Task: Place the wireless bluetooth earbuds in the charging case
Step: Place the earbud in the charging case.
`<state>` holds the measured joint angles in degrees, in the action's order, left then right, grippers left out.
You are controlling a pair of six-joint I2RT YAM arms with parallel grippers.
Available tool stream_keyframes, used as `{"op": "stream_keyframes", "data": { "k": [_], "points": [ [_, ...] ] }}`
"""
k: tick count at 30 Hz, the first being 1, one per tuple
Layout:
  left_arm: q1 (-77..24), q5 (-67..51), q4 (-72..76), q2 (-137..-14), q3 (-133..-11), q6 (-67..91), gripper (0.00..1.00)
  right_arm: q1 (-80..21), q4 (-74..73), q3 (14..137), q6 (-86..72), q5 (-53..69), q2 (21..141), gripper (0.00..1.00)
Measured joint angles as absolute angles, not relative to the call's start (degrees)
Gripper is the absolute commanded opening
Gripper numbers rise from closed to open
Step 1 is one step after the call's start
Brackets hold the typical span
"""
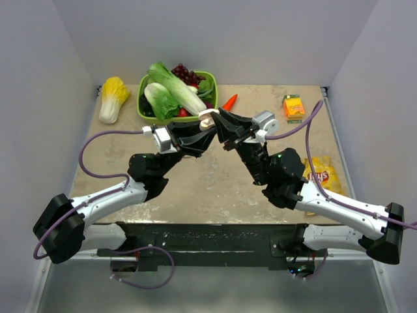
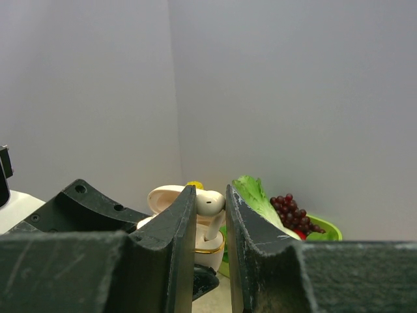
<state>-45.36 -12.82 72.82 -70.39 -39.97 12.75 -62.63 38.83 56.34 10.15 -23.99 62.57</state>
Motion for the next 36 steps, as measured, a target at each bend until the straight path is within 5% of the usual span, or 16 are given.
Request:
{"op": "stream_keyframes", "data": {
  "k": [15, 24, 36],
  "points": [
    [-45.4, -12.8, 72.8, -70.4, -40.0, 12.7, 0.0, -62.6, 36.4, 56.6, 11.4, -21.5, 62.0, 0.01],
    [-45.4, -12.8, 72.7, -70.4, -40.0, 12.7, 0.0, -62.6, 32.9, 58.0, 11.2, -21.5, 61.6, 0.25],
    [-45.3, -11.7, 72.8, -70.4, -40.1, 12.7, 0.0, -62.6, 29.3, 58.3, 9.0, -21.5, 61.1, 0.37]
  ]
}}
